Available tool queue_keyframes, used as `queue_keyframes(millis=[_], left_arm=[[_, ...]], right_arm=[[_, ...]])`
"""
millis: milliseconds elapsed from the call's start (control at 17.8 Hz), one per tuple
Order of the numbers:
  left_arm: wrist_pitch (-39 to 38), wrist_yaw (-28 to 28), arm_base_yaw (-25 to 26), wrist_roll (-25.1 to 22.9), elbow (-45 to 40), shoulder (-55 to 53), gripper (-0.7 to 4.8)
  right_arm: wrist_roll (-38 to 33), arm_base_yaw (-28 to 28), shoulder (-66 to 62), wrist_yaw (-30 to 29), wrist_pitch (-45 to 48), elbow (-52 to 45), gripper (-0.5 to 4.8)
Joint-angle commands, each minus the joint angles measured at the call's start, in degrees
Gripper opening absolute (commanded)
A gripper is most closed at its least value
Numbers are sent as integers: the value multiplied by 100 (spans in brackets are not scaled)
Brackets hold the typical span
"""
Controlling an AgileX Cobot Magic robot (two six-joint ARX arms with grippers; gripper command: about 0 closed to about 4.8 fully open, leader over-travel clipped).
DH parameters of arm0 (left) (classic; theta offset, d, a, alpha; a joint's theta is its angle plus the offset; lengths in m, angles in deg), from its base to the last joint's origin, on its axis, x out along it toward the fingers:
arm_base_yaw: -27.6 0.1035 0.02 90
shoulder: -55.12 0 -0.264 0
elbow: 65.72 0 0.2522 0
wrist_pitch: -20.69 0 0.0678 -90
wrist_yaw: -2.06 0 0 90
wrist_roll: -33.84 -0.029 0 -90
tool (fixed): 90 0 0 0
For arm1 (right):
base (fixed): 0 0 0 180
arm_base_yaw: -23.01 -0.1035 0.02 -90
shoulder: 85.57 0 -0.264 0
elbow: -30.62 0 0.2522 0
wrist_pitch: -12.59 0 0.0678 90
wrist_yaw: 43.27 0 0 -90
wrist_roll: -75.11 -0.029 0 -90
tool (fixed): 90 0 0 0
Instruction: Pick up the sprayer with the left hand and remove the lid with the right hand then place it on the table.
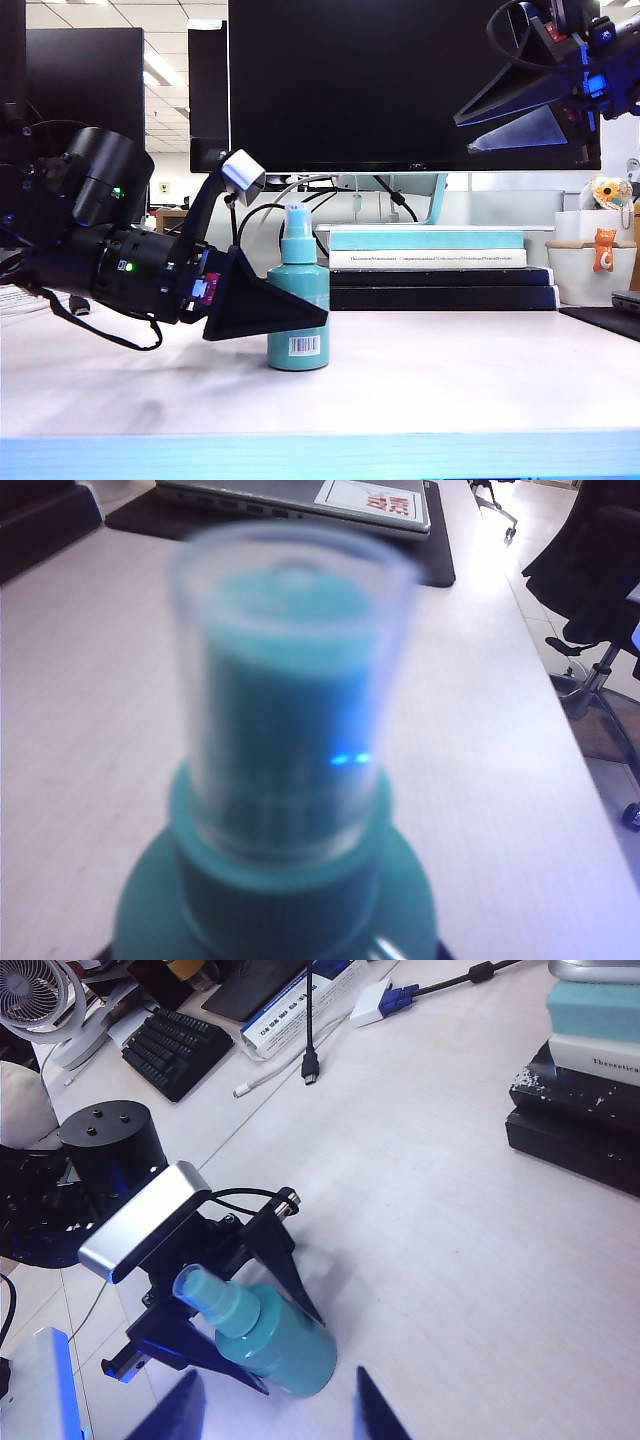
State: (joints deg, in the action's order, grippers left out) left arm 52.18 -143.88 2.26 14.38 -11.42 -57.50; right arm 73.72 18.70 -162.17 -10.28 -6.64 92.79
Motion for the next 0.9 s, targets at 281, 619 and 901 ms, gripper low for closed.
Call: queue_keyframes(millis=[281,619,901], left_arm=[[-81,-326,-33,1469,155,264,205],[-2673,-343,-127,1346,570,1580,205],[-4192,-516,-219,841,876,1624,206]], right_arm=[[35,0,20,-363,66,15,193],[-72,-181,22,-1294,77,20,208],[-118,-833,20,-1652,98,22,356]])
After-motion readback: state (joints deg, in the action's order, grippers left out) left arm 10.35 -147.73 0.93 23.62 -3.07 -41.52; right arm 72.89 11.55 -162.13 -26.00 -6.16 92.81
